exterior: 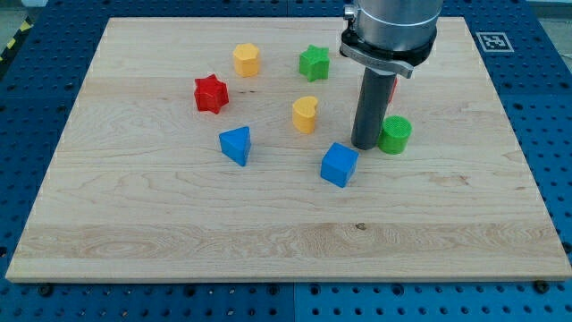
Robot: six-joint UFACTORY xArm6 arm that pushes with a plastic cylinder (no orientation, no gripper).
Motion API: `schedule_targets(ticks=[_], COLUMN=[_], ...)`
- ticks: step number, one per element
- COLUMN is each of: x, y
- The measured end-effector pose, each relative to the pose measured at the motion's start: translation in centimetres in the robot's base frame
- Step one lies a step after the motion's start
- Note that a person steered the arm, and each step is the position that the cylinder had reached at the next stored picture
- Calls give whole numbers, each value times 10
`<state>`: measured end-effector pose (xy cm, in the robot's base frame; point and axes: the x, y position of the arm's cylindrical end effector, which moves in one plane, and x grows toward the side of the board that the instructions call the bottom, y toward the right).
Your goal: Push the red circle towards the center right
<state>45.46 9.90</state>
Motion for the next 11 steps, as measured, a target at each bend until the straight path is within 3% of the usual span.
schedule_targets(ticks=[3,5,7,8,11], x=[0,-20,-101,-101,-99], y=[61,-5,-27,-27,43])
